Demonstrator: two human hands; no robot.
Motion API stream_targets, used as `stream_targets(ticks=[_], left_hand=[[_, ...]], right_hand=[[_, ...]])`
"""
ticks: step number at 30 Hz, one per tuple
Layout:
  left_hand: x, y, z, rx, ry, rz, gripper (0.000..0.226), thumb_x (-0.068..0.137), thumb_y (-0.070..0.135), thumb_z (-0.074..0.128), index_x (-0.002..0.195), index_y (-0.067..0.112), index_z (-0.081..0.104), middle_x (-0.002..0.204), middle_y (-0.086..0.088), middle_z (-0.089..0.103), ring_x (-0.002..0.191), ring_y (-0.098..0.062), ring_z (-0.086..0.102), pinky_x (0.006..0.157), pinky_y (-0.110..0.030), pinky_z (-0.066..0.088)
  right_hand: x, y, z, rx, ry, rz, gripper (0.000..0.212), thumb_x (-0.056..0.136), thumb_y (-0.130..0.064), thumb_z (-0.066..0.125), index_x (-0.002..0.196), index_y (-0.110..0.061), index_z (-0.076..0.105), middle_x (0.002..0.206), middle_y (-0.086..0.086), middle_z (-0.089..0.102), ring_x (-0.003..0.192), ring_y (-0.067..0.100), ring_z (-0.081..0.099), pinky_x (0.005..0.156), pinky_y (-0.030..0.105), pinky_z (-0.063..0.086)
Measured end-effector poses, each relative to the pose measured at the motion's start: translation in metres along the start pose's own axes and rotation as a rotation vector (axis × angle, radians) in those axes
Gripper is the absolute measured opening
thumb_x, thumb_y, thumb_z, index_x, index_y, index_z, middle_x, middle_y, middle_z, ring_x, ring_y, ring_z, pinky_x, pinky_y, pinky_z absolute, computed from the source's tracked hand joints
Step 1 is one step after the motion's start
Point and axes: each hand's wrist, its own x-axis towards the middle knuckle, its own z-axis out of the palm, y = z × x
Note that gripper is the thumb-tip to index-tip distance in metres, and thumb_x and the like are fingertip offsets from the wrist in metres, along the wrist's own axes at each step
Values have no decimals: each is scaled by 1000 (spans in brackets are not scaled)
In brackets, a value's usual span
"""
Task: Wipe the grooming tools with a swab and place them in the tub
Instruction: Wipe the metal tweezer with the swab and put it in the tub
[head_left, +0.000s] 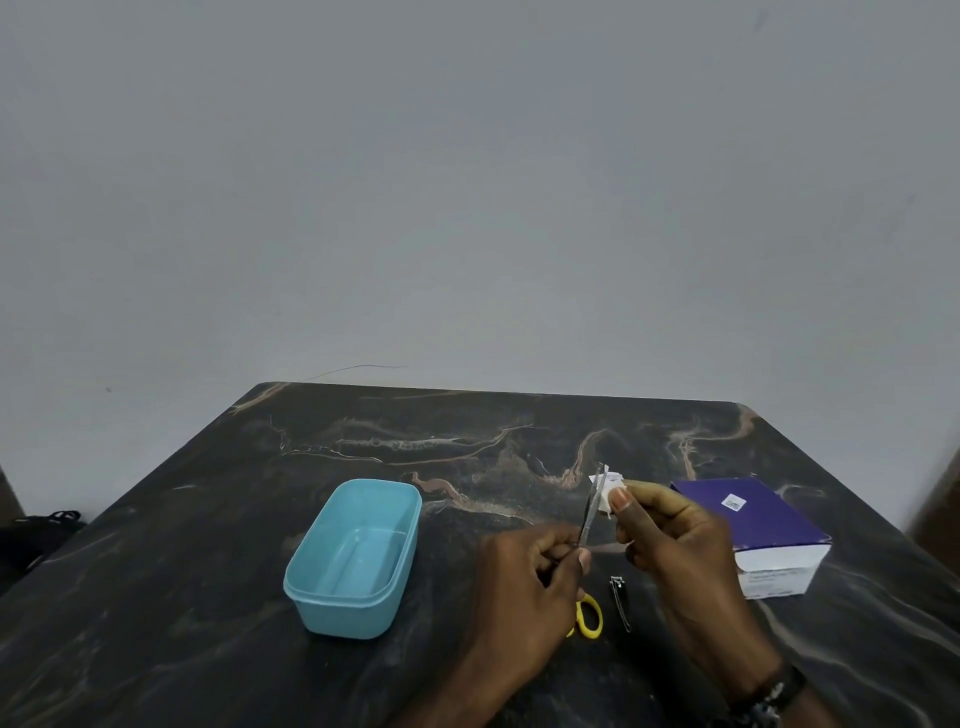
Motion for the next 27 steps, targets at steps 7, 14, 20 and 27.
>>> stream_targets(ticks=[7,14,20,27], left_hand=[[0,0,1,14,11,-1,11,86,11,67,87,19,74,72,-2,72,60,-12,70,61,-36,60],[0,0,0,33,11,20,15,86,12,67,84,25,73,71,-1,72,60,-10,70,61,-37,60],[0,-5,1,41,-4,23,9,86,15,66,82,16,73,69,-2,72,58,-9,70,59,-39,60],[3,-11,0,55,2,83,13,83,23,63,79,13,70,64,-2,70,55,-14,70,53,-43,57]], right_hand=[[1,2,0,-7,9,5,10,88,-6,64,90,-11,72,62,-8,71,56,-3,62,49,9,44],[1,2,1,46,-14,11,11,88,-3,61,88,-8,71,58,-7,68,53,-2,60,46,10,44],[2,3,1,69,-87,52,9,87,-3,62,89,-3,71,59,-5,68,53,-1,59,46,12,43],[-1,5,2,22,-153,129,20,73,-24,73,87,-10,75,77,9,73,70,20,60,60,31,47]])
